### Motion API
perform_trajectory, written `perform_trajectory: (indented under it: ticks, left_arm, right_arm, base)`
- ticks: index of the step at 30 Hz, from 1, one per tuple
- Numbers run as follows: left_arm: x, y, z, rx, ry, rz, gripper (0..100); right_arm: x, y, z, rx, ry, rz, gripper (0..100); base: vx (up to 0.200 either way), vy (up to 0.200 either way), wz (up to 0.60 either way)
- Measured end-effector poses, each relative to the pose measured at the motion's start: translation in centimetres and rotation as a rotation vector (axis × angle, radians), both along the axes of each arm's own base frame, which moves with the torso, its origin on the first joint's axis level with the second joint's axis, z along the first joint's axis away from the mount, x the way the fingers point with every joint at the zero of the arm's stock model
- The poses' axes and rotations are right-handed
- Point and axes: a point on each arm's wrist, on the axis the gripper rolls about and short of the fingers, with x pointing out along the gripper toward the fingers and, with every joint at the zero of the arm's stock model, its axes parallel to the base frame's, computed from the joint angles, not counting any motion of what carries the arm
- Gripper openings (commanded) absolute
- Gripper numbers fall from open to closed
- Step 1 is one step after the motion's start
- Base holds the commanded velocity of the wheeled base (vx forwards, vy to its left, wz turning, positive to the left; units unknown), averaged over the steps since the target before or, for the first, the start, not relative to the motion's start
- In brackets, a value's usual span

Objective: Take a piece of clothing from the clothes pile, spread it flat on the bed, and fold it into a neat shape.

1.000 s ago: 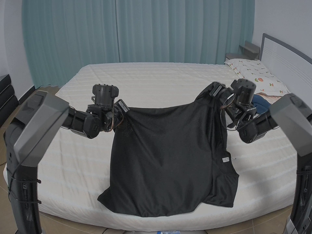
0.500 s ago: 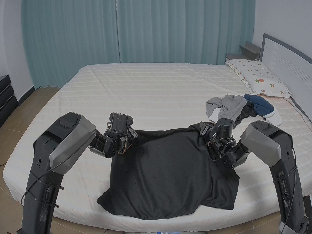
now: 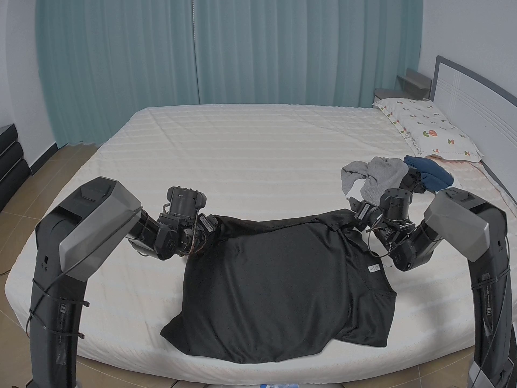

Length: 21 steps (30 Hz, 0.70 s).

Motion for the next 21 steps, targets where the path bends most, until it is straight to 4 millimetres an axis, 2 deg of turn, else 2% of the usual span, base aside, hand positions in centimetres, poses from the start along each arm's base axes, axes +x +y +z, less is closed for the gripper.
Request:
perform_trajectory:
  ticks: [8, 16, 21]
  left_arm:
    - [-2.2, 1.8, 2.1, -0.021, 0.03, -0.008, 100]
    - [-6.7, 3.5, 3.7, -0.072, 0.105, -0.062, 100]
    - [-9.4, 3.9, 3.8, -0.094, 0.111, -0.075, 100]
  right_arm:
    - [-3.4, -2.3, 1.4, 0.05, 0.077, 0.024, 100]
    - [-9.1, -3.2, 1.7, 0.174, 0.192, 0.037, 100]
    - [-12.4, -3.3, 1.7, 0.218, 0.201, 0.066, 100]
  base:
    - [0.0, 0.0, 0.0]
    - [0.0, 0.0, 0.0]
    - [0.0, 0.0, 0.0]
